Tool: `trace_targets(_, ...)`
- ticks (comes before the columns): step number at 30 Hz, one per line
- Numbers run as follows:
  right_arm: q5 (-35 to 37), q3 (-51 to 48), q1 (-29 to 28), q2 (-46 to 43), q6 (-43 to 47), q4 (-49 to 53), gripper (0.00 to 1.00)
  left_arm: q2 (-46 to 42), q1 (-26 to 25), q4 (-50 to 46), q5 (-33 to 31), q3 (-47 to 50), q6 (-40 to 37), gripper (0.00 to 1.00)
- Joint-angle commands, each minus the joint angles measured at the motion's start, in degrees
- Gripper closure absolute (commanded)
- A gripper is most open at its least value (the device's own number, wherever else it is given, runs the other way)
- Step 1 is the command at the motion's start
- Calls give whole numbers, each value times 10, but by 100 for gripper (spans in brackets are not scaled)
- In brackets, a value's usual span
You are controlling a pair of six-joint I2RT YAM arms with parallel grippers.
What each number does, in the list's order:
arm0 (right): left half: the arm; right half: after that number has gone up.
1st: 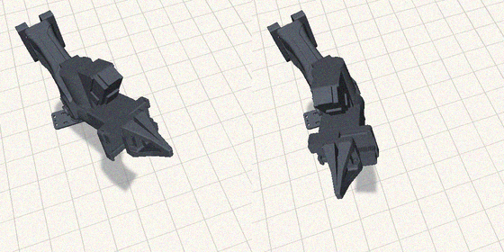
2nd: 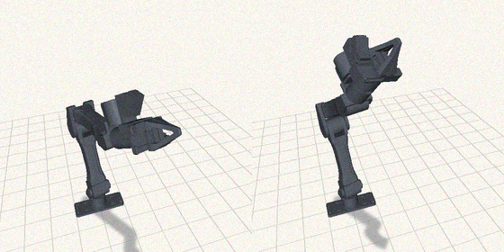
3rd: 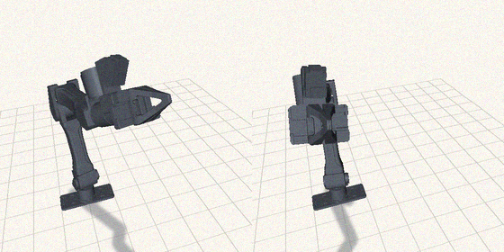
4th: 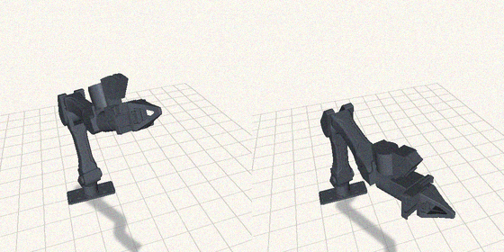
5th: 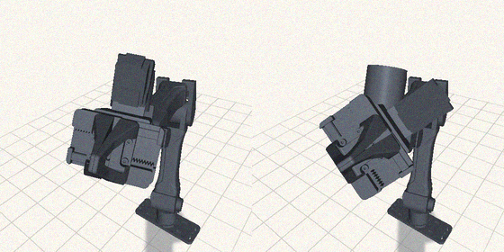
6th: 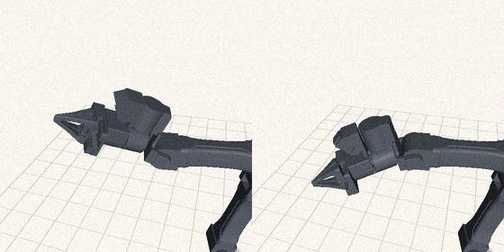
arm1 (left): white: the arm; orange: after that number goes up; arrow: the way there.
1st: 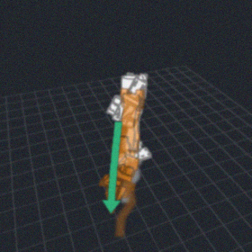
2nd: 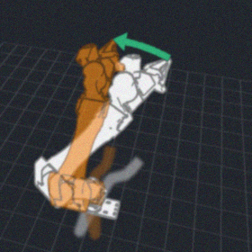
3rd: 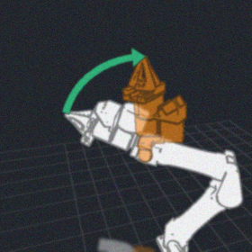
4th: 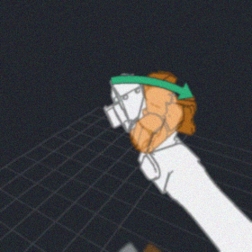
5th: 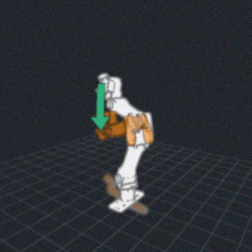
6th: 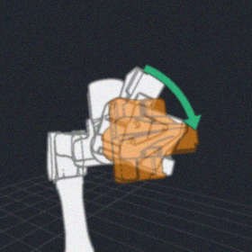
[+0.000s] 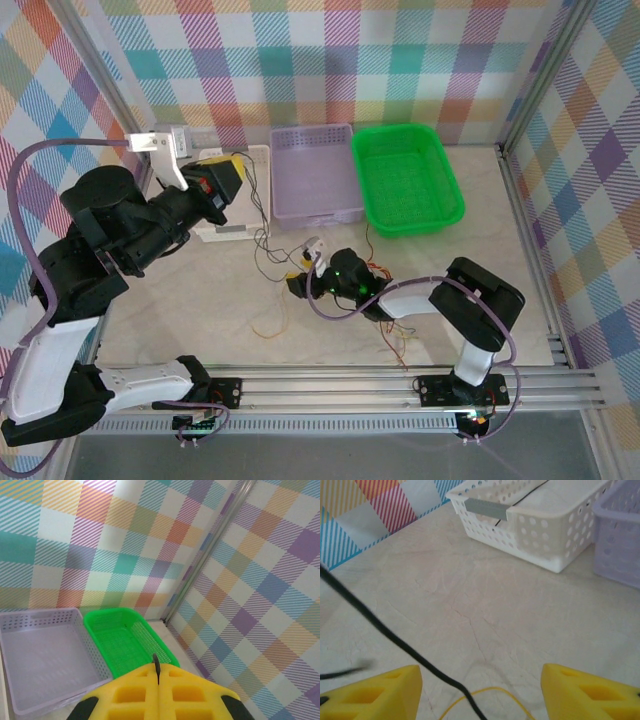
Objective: Untangle the cables
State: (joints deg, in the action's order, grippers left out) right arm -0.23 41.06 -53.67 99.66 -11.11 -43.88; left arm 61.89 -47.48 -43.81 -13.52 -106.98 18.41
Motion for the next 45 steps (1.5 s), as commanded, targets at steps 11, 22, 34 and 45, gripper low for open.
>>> trace_targets(11, 124, 10, -3, 7, -24, 126, 100, -16, 6, -40, -55, -55, -49, 100)
trace_targets(22, 142, -21, 5, 49, -65, 130, 100, 1, 5, -47, -135, -119, -140, 100)
trace_targets(34, 100, -38, 5, -53, -66, 141, 100, 32, 5, 59, -210, -74, -245, 100)
trace_targets(45, 87, -59, 5, -239, -55, 220, 100, 88, 69, 151, -208, -35, -288, 100)
